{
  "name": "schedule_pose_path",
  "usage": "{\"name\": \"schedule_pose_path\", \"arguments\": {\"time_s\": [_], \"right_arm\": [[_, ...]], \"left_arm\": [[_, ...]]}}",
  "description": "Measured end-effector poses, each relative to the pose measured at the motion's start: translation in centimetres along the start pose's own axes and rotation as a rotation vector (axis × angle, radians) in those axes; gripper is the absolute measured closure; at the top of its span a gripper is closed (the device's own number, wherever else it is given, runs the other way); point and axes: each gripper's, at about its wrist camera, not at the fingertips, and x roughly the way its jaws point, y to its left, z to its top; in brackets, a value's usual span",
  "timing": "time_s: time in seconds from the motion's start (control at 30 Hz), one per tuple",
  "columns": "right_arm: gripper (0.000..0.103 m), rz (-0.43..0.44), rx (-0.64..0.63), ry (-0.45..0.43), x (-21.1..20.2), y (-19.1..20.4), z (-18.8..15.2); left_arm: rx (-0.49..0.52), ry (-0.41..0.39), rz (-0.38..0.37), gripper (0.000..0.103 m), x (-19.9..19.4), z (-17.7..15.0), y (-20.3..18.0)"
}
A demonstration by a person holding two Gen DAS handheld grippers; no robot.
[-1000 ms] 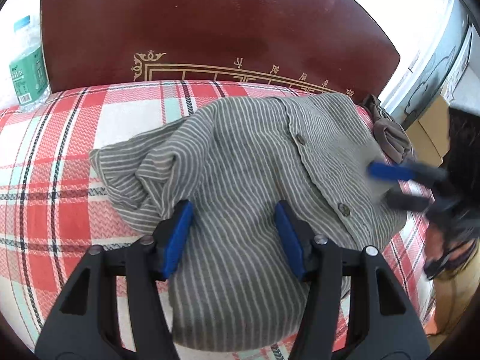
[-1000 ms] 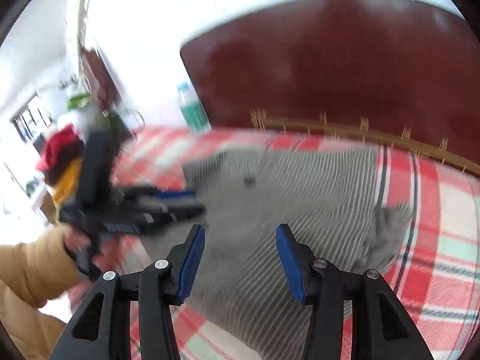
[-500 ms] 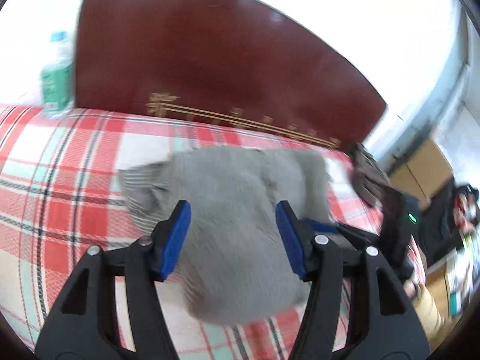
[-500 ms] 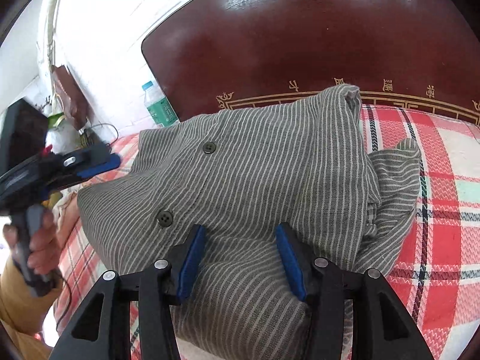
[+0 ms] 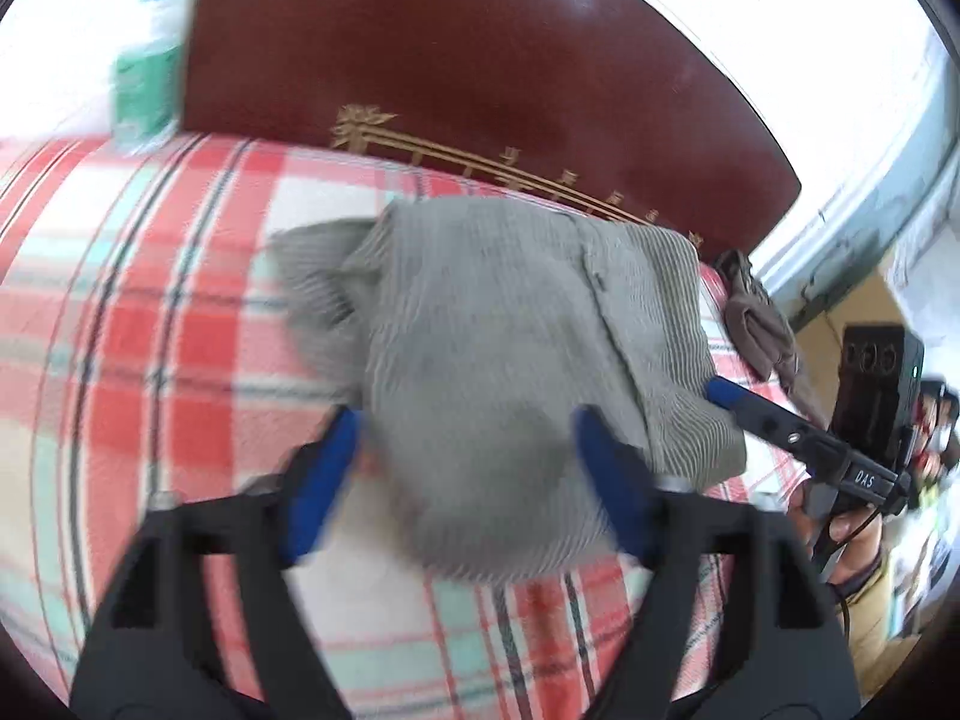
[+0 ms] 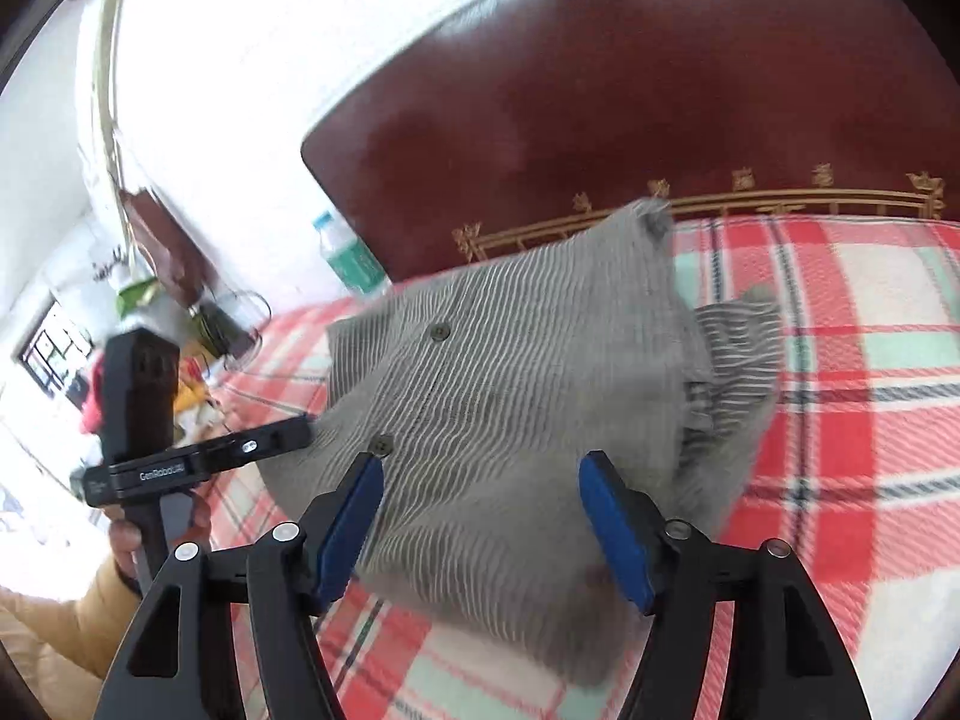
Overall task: Fold clothes
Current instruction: 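Grasp the folded shirt bundle with both grippers from its sides, then lift the folded shirt with both grippers and carry it to the clothes stack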
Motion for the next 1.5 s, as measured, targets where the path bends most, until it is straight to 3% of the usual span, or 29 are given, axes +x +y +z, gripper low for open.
{"name": "schedule_pose_path", "arguments": {"time_s": [0.03, 0.13, 0.23, 0.4, 0.5, 0.57, 0.6, 0.63, 0.67, 0.7, 0.77, 0.93, 1.13, 1.33, 1.5], "right_arm": [[0.022, -0.004, 0.019, -0.016, -0.9, -0.3, -0.3], [0.017, -0.054, 0.082, -0.027, -2.5, -1.9, -0.9], [0.014, -0.074, 0.197, 0.008, -1.5, -4.3, -1.1], [0.013, 0.047, 0.386, 0.071, 3.0, -6.6, -1.1], [0.000, 0.077, 0.367, 0.047, 5.1, -5.2, -0.5], [0.000, 0.099, 0.346, 0.066, 6.4, -4.1, -0.1], [0.003, 0.102, 0.317, 0.072, 7.1, -3.4, 0.1], [0.019, 0.090, 0.287, 0.085, 7.6, -2.9, 0.2], [0.032, 0.104, 0.294, 0.099, 8.0, -2.9, 0.2], [0.056, 0.118, 0.302, 0.113, 8.3, -2.8, 0.1], [0.060, 0.156, 0.344, 0.109, 8.3, -2.9, 0.2], [0.063, 0.288, 0.339, 0.021, 5.4, 1.1, 2.4], [0.063, 0.476, 0.240, -0.080, 3.3, 11.3, 7.8], [0.063, 0.717, 0.103, -0.099, 6.2, 26.2, 14.0], [0.063, 0.839, 0.028, -0.020, 12.1, 38.7, 16.2]], "left_arm": [[-0.031, 0.014, -0.021, 0.016, -0.3, -0.5, 0.7], [-0.096, 0.102, -0.083, 0.015, -0.1, -2.0, 2.3], [-0.145, 0.156, -0.130, 0.015, 1.1, -2.6, 2.9], [-0.220, 0.210, -0.234, 0.011, 4.0, -2.3, 3.1], [-0.237, 0.202, -0.289, 0.011, 5.1, -1.5, 2.6], [-0.263, 0.195, -0.303, 0.013, 5.8, -1.1, 2.4], [-0.265, 0.189, -0.302, 0.023, 6.0, -1.0, 2.2], [-0.266, 0.189, -0.288, 0.031, 6.1, -1.0, 2.0], [-0.271, 0.190, -0.279, 0.045, 6.1, -1.0, 2.0], [-0.281, 0.188, -0.281, 0.056, 5.9, -1.0, 2.0], [-0.293, 0.169, -0.292, 0.063, 4.9, -0.7, 2.1], [-0.214, 0.062, -0.301, 0.066, -1.6, 1.7, 0.5], [-0.074, -0.142, -0.237, 0.065, -16.4, 6.2, -0.3], [0.045, -0.405, -0.030, 0.060, -33.3, 8.5, 2.4], [-0.012, -0.544, 0.163, 0.059, -43.9, 7.7, 8.8]]}}
